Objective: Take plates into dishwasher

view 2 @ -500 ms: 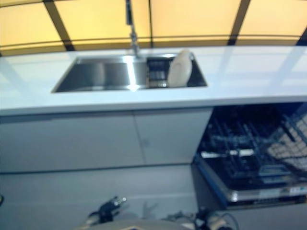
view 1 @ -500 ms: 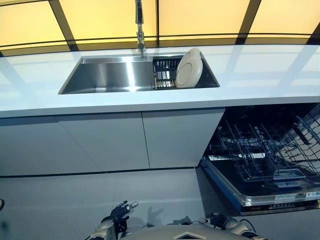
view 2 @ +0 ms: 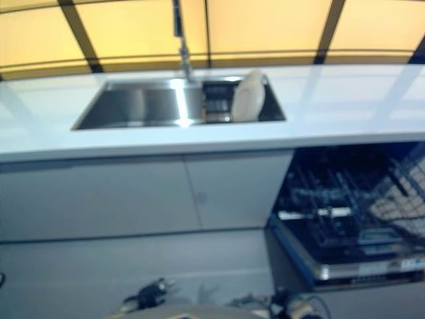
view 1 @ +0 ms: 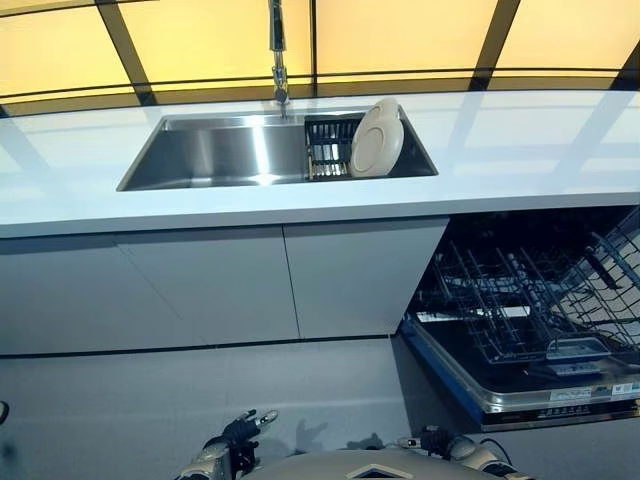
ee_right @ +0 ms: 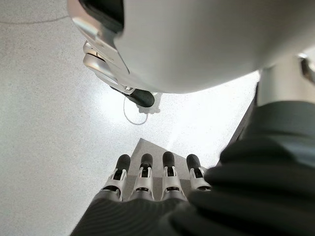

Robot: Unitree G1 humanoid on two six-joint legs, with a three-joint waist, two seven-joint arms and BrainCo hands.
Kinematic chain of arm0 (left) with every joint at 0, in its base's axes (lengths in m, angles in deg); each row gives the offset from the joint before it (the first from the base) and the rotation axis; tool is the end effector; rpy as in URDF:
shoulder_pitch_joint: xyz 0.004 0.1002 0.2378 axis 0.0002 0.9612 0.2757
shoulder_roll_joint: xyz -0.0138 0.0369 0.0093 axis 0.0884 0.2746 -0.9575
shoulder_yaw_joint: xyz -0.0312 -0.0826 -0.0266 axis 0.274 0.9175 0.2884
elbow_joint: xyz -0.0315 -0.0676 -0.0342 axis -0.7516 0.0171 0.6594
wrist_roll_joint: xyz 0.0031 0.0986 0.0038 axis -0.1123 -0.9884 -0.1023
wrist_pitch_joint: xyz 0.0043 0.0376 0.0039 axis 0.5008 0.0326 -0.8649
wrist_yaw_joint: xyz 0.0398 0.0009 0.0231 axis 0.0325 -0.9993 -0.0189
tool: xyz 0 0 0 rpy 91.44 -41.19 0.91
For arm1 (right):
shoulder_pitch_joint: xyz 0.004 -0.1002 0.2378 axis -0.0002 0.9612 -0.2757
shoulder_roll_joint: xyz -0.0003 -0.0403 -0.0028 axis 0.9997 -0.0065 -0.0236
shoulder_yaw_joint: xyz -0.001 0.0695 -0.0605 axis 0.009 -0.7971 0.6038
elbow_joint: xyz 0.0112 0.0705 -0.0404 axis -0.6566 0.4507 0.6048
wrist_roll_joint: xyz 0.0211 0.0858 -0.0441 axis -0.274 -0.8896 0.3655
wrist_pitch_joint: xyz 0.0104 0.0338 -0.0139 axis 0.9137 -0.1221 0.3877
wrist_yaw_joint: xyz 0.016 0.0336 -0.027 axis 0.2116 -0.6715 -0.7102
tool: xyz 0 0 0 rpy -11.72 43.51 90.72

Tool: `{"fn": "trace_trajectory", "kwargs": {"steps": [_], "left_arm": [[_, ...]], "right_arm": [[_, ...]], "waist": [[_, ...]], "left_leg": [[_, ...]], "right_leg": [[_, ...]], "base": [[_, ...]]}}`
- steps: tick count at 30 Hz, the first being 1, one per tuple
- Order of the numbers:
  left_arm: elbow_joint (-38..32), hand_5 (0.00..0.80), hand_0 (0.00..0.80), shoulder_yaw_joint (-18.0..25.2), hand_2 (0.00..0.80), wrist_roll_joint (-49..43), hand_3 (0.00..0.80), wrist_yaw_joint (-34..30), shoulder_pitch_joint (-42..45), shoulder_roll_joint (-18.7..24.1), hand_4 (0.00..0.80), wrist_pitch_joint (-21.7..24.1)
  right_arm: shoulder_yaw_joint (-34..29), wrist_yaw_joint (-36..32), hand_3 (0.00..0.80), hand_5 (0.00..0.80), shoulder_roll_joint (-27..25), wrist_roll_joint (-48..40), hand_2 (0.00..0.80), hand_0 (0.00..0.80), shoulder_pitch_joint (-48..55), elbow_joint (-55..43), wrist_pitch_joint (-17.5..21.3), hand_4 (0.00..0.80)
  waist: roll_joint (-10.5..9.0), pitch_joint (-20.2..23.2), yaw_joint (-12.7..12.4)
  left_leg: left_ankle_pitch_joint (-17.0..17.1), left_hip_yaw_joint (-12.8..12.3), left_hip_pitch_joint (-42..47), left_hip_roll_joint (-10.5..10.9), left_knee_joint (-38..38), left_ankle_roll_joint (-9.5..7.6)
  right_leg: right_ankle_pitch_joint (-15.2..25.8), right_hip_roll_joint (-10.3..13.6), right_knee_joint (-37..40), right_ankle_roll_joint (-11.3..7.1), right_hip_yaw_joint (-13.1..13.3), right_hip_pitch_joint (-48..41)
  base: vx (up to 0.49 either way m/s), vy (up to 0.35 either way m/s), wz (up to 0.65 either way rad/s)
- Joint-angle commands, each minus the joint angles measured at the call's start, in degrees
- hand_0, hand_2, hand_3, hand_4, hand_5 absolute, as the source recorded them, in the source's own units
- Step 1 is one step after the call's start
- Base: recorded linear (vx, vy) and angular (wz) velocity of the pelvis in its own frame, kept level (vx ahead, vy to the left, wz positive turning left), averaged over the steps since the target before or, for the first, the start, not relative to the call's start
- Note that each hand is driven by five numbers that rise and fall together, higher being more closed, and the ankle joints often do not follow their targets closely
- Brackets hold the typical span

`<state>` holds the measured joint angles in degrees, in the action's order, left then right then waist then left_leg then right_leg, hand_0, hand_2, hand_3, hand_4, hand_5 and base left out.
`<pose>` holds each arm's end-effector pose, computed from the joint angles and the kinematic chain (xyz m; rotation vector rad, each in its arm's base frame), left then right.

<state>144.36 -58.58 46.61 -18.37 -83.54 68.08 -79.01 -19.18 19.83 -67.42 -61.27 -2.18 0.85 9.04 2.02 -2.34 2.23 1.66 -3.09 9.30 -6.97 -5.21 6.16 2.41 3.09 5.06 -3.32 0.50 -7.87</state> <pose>0.0659 0.1916 -0.1090 -0.1906 1.1942 0.0726 0.0711 -0.2104 -0.1052 -0.5299 1.3417 0.2353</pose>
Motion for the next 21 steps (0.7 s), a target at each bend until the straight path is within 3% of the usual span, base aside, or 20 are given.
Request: {"fn": "trace_trajectory", "kwargs": {"steps": [1, 21], "left_arm": [[2.88, 0.000, 0.000, -1.38, 0.000, -0.65, 0.000, -1.74, -5.54, -0.19, 0.000, 0.60], [2.88, 0.000, 0.000, -2.03, 0.000, -2.17, 0.000, -0.90, -5.69, -0.03, 0.000, 0.38]], "right_arm": [[1.33, 0.66, 0.000, 0.000, 1.88, 0.00, 0.000, 0.000, -3.72, 2.84, 1.77, 0.000], [1.65, -0.30, 0.000, 0.000, 1.50, -0.73, 0.000, 0.000, -4.26, 3.44, 2.98, 0.000]], "waist": [[-2.69, -2.72, -0.03], [-2.48, -3.26, -0.34]], "left_leg": [[-2.59, -2.23, 1.38, 3.18, 0.21, -3.80], [-2.31, -2.03, 1.34, 3.17, 0.21, -3.80]], "right_leg": [[0.76, 3.56, -0.28, -3.43, -1.80, -0.96], [0.60, 3.42, -0.61, -3.15, -2.29, -0.91]], "base": [[0.000, 0.000, 0.00], [0.000, 0.000, 0.00]]}}
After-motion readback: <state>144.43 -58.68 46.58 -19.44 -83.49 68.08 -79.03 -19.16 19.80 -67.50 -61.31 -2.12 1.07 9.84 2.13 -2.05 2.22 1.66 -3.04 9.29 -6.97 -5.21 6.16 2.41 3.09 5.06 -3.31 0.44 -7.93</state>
